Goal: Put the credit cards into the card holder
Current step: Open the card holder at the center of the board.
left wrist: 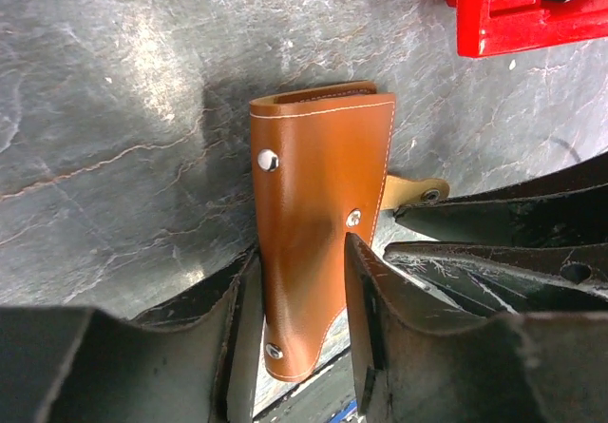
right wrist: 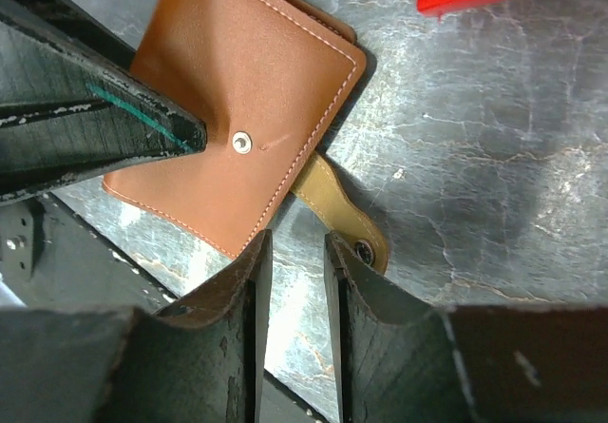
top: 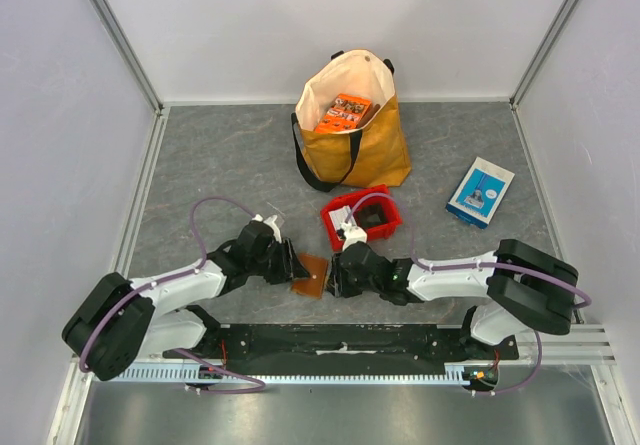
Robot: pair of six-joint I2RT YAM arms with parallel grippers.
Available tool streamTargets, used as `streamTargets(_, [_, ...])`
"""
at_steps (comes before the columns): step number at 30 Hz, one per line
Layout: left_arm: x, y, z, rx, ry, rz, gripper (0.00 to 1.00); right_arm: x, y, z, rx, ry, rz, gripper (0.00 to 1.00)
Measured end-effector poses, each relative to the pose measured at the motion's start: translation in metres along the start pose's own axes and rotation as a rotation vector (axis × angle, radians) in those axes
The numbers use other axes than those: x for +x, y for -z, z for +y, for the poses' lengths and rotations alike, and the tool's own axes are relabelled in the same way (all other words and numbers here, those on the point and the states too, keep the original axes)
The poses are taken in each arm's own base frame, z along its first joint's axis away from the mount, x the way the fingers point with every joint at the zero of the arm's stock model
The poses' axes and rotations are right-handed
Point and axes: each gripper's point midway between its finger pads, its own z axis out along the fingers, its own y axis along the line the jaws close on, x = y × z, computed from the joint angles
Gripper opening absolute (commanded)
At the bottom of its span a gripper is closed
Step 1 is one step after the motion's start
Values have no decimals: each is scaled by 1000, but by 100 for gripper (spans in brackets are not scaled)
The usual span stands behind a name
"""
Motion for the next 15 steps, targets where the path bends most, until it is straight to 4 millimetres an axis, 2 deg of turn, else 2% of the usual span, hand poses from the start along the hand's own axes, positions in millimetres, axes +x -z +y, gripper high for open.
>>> streamTargets(6, [-4,5,3,-47,6,-8,50,-6,-2,3,-48,-119,-41,36])
streamTargets(11, [-8,14,16,-140,15,-32,47,-13,-3,-2,-27,-164,-66,36])
streamTargets(15, [-12,26,16,-150,7,-71,27,-15,-3,-10,0,-168,-70,39])
